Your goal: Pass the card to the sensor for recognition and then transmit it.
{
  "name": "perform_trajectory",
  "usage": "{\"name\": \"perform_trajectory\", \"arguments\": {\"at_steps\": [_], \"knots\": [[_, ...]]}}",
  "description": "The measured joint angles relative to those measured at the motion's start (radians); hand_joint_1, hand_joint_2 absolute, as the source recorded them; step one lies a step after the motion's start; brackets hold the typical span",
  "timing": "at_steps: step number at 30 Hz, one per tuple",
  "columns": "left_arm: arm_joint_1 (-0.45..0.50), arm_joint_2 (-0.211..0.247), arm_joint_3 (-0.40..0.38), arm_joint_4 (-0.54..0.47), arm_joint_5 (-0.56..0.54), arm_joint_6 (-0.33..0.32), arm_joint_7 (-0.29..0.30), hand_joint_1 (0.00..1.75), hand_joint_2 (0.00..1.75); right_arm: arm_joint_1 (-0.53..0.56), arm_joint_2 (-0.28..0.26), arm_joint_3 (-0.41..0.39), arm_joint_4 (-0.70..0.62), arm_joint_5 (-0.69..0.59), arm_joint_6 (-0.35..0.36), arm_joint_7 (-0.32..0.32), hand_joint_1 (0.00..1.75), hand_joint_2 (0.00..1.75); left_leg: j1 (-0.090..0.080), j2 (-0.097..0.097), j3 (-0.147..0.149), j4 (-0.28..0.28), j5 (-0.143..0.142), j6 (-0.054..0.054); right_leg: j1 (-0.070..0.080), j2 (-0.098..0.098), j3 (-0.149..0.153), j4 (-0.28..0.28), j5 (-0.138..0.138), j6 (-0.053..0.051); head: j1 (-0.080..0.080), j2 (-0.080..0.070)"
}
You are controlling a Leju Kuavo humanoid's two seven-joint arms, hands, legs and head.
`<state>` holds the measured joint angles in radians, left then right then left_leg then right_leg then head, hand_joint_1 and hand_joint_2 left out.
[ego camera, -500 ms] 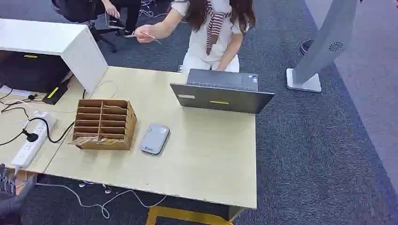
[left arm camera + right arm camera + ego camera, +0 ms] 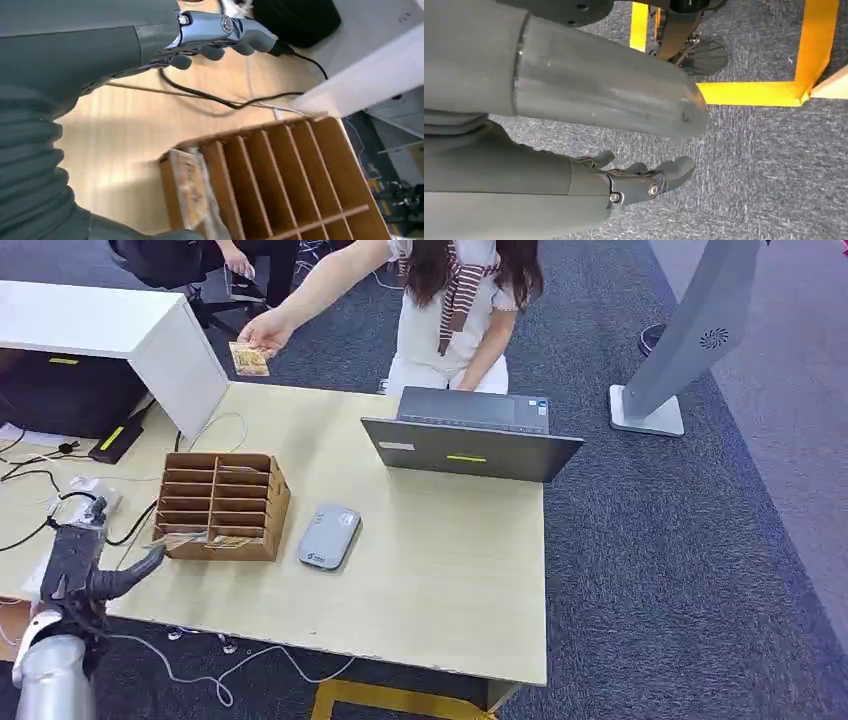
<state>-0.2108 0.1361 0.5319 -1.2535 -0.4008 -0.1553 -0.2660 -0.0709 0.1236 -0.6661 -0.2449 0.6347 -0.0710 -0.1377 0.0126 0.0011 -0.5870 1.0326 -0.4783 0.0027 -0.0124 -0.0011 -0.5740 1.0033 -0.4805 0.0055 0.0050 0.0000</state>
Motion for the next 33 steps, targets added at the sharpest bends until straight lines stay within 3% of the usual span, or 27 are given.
{"name": "perform_trajectory", "arguments": {"at_steps": [15,26,29,33], "knots": [[-0.122,0.065,-0.294,-0.151,-0.341,0.303,0.123,0.0,1.75,-0.017,0.011,0.016,0.008,0.049,0.005,0.033,0.0,0.0,0.0,0.0,0.0,0.0,0.0,-0.001,0.0,0.0,0.0,0.0,0.0,0.0,0.0,0.0],[-0.229,0.107,-0.512,-0.234,-0.615,0.487,0.213,0.0,1.75,-0.032,0.019,0.025,0.013,0.089,0.015,0.06,0.0,0.0,0.0,0.0,0.0,0.0,0.001,-0.001,0.0,0.001,0.0,0.0,0.001,-0.001,0.0,0.0],[-0.262,0.122,-0.566,-0.244,-0.688,0.522,0.238,0.0,1.75,-0.035,0.022,0.026,0.014,0.098,0.015,0.066,0.0,0.0,0.0,0.0,0.0,0.0,0.001,-0.001,0.0,0.001,0.0,0.0,0.001,-0.001,0.0,0.0],[-0.309,0.147,-0.653,-0.235,-0.792,0.515,0.279,0.0,1.75,-0.039,0.023,0.027,0.016,0.104,0.015,0.073,0.0,0.0,0.0,0.0,0.0,0.0,0.001,-0.001,0.0,0.001,0.0,0.0,0.001,-0.001,0.0,0.0]]}}
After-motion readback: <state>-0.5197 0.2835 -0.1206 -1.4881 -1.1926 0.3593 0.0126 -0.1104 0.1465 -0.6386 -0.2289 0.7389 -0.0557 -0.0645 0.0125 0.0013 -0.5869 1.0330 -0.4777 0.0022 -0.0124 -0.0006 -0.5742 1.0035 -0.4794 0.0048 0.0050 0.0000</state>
